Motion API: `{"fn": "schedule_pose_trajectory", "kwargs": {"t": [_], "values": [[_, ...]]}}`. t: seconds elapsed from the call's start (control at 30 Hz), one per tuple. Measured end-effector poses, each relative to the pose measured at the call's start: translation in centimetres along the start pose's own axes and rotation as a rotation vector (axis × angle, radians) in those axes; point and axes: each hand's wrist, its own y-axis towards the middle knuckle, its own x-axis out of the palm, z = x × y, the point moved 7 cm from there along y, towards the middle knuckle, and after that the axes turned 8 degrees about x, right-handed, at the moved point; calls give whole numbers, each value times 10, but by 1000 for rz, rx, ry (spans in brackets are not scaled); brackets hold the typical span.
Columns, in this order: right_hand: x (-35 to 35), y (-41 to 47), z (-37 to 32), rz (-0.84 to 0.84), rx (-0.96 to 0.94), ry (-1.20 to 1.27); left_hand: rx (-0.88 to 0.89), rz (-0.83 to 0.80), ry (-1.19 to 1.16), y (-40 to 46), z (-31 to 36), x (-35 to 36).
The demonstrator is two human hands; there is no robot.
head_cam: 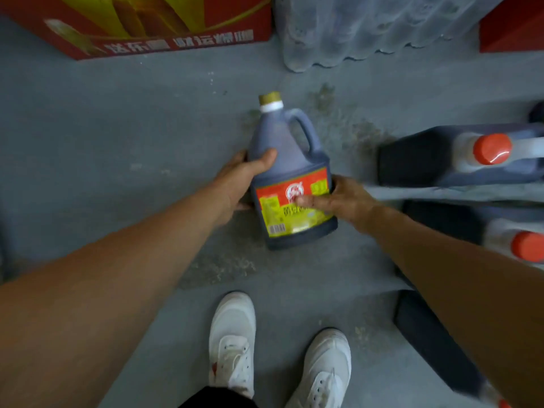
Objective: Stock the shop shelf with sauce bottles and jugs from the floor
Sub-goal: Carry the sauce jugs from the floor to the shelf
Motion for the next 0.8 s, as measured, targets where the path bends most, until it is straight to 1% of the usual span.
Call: {"fn": "schedule_pose_trajectory", "kwargs": {"t": [0.07, 0.17, 0.23, 0.33, 0.47, 0.57, 0.8], "values": [[30, -21, 26, -31, 89, -6, -88, 19, -15, -26, -32, -13], [68, -58, 46, -72, 179, 23, -195, 28, -74, -63, -58, -27], [84, -82, 51, -76, 217, 34, -246, 19, -88, -87, -67, -33], [97, -114, 47, -57, 244, -8, -259, 20, -113, -118, -63, -44], [106, -161, 13, -28, 216, -74, -217, 9, -169, -168, -33, -62], [115, -203, -29, -16, 175, -145, -179, 10, -195, -213, -5, -80], [132, -309, -123, 16, 87, -291, -111, 103, -288, -331, 65, -130]]}}
